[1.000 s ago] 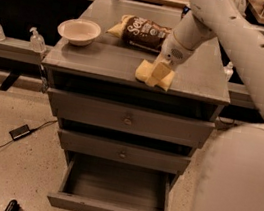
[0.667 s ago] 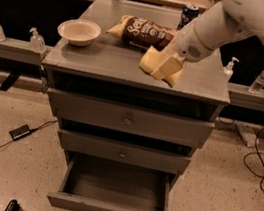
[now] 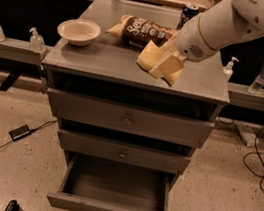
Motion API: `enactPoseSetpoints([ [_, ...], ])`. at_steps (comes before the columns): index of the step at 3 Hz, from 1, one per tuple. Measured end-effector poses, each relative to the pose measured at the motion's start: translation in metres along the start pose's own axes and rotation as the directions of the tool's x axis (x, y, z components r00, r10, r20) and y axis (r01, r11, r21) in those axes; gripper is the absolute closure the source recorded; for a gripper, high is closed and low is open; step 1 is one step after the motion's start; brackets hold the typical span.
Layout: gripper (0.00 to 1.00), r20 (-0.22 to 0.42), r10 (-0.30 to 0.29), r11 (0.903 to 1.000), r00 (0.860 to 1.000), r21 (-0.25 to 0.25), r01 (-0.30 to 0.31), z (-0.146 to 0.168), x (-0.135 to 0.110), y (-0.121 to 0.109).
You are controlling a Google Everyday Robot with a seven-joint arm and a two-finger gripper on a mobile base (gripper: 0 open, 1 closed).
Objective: Place sponge into bottom drawer
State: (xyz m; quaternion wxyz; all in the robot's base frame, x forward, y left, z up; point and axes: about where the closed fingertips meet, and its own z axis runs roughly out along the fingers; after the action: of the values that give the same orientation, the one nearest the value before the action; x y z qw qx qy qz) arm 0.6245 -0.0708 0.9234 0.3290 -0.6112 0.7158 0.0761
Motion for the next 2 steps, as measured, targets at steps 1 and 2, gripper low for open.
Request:
enactPoseSetpoints([
  [1,1.00,0.035,0.046,0.9966,0.998,-0.070,-0.043,0.037,0.025,0.037],
  [2,1.00,0.157,0.139,0.9812,0.978,-0.155,-0.115,0.099,0.062,0.098],
])
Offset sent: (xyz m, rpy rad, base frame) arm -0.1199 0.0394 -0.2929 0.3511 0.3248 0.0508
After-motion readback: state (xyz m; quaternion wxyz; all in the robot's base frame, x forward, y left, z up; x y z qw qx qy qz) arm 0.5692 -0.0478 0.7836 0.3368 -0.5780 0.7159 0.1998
